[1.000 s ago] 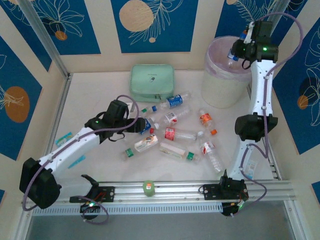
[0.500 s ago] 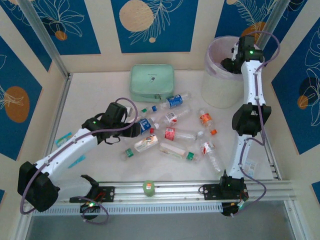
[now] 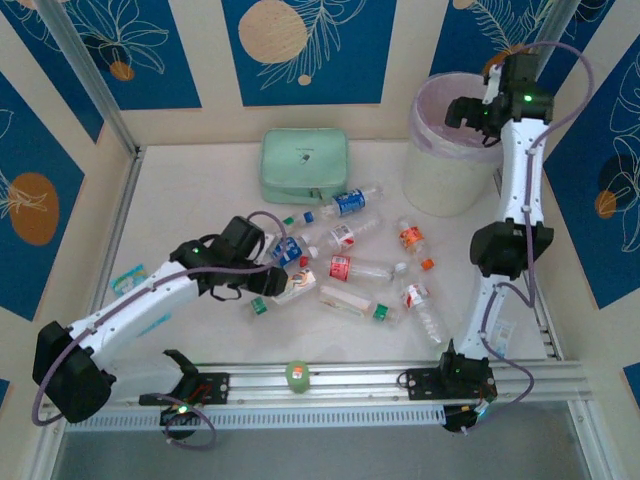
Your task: Put the plastic bottles in the bin
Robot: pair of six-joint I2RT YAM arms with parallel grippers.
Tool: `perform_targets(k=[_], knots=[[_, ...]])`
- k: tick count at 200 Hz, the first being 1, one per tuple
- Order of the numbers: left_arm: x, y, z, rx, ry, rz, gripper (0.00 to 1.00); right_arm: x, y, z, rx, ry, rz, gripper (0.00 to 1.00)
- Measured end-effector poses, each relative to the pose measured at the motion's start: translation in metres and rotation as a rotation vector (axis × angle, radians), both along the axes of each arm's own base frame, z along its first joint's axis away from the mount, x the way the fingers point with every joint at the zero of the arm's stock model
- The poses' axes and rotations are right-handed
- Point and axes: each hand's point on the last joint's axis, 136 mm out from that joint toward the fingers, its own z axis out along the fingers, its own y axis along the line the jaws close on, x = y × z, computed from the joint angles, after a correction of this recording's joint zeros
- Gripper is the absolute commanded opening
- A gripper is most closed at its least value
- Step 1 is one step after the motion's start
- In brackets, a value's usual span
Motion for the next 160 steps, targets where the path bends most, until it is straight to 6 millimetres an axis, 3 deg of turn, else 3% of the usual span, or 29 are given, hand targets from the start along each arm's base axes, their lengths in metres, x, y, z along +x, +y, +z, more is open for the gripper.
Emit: perform_targets(k=[23, 39, 79, 92, 113, 160], knots=[[-0.015, 0.000, -0.012, 0.048, 0.023, -0.040, 0.77, -0.030, 0.012, 0.050, 0.047, -0.105, 0.028, 0.99], [-0.022, 0.005, -0.028, 0.095, 0.042, -0.046, 0.78, -0.057, 0.032, 0.082, 0.112, -0.185, 0.085, 0.99], [-0.028, 0.025, -0.075, 0.236, 0.098, -0.029, 0.79, -0.113, 0.086, 0.132, 0.298, -0.346, 0.259, 0.99], [-0.026, 0.028, -0.085, 0.266, 0.107, -0.021, 0.77, -0.125, 0.097, 0.141, 0.339, -0.379, 0.302, 0.99], [-0.022, 0.028, -0.097, 0.292, 0.114, -0.005, 0.66, -0.140, 0.112, 0.147, 0.385, -0.403, 0.360, 0.99], [-0.017, 0.019, -0.107, 0.295, 0.114, -0.009, 0.41, -0.175, 0.141, 0.130, 0.489, -0.375, 0.472, 0.99]])
